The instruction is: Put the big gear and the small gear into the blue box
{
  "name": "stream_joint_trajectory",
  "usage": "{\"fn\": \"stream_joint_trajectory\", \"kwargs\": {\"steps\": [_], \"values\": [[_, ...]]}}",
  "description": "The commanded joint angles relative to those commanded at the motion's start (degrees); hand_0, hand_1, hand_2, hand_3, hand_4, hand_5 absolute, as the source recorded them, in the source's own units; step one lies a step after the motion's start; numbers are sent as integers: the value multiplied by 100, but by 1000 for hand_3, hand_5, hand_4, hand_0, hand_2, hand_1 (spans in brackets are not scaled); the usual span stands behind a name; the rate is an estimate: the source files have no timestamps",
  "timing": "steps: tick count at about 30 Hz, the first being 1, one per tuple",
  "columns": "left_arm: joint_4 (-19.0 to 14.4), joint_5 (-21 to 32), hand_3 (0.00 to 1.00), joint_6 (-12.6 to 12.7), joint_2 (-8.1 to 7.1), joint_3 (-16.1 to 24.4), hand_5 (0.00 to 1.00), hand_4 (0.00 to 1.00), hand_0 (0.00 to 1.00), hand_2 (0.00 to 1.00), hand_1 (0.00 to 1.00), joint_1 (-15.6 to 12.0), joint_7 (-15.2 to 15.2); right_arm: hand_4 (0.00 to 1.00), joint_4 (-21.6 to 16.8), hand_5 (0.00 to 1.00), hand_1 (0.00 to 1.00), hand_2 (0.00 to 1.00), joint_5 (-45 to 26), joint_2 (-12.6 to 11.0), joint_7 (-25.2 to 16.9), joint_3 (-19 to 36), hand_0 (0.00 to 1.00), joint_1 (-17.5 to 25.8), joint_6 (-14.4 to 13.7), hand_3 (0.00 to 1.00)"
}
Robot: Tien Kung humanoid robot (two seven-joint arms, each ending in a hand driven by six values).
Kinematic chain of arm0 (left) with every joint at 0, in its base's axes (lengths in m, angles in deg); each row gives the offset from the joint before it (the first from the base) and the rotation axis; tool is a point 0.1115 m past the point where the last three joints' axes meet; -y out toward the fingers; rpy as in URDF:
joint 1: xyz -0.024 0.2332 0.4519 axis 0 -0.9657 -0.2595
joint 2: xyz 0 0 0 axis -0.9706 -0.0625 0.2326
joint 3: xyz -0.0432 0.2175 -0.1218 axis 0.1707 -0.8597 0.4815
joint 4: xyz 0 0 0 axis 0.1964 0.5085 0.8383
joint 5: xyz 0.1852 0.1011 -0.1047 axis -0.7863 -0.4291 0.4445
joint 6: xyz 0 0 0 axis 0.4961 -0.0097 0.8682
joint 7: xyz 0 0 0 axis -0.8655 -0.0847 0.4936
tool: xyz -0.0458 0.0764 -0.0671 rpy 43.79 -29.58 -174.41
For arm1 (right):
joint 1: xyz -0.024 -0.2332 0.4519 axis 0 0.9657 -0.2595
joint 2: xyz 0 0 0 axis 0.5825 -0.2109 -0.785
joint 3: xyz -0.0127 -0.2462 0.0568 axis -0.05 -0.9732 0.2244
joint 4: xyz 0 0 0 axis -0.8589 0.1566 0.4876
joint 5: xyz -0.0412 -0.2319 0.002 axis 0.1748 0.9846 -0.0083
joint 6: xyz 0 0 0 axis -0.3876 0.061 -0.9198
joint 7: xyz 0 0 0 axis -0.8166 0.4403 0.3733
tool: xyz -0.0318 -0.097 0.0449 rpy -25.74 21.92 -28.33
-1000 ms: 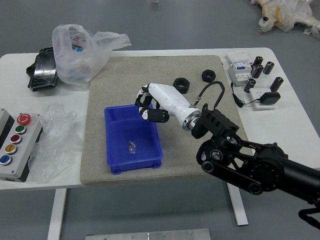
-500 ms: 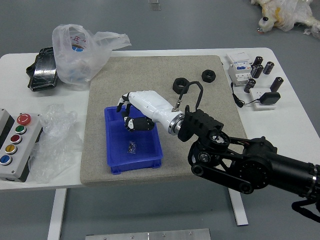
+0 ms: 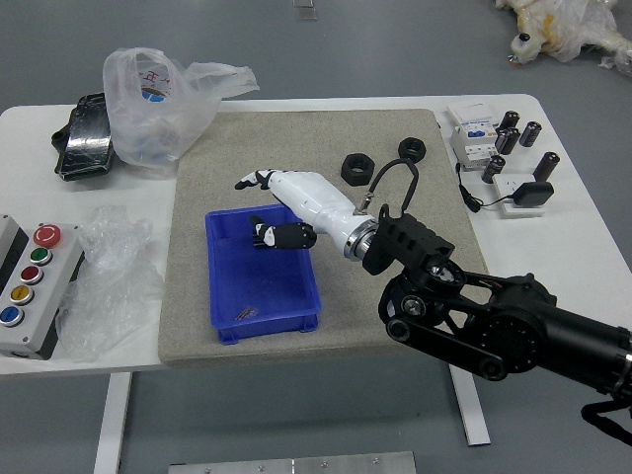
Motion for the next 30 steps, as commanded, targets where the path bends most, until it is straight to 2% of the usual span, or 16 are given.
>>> {"fn": "stream_joint_trajectory", "kwargs": {"steps": [1,5,6,7,11,12,13,24,25,30], "values": [[2,0,762,-1,-3,-2,458,741,724,656,652,4,-3,533,-46,143,775,786,56,-80,14,133,640,65,-15,784],[6,-3,762,-4,-16,-2,458,741,724,656,652,7,-4,533,-210,143,775,786,376,-388,161,586,640,313,-8,784],[6,-5,762,-4,-21,1,458,741,724,656,652,4,-2,533,-241,143,775,786,504,-480,229,728,640,384,19,784],[6,-10,762,-5,-26,6,459,741,724,657,652,-1,1,610,-256,142,751,785,611,-556,296,848,574,443,50,806],[2,-33,762,-5,-36,40,459,741,724,657,652,-24,22,610,-145,142,751,785,990,-760,637,1056,574,599,271,806],[1,-32,762,-3,-36,41,459,741,724,657,652,-28,23,610,-75,142,751,785,1042,-777,711,1031,574,614,346,806],[1,-26,762,0,-33,39,458,740,724,657,652,-30,20,746,19,175,746,799,1085,-785,787,989,568,632,429,842],[1,27,763,19,10,17,459,741,725,657,652,-15,-2,787,597,211,749,807,993,-654,1016,519,567,616,839,856],[1,33,763,22,10,16,458,741,724,657,652,-17,-3,904,626,350,756,830,975,-655,1026,489,581,611,872,871],[1,24,763,20,17,25,458,741,724,657,652,-23,0,904,752,350,756,830,895,-647,1046,351,581,578,999,871]]}}
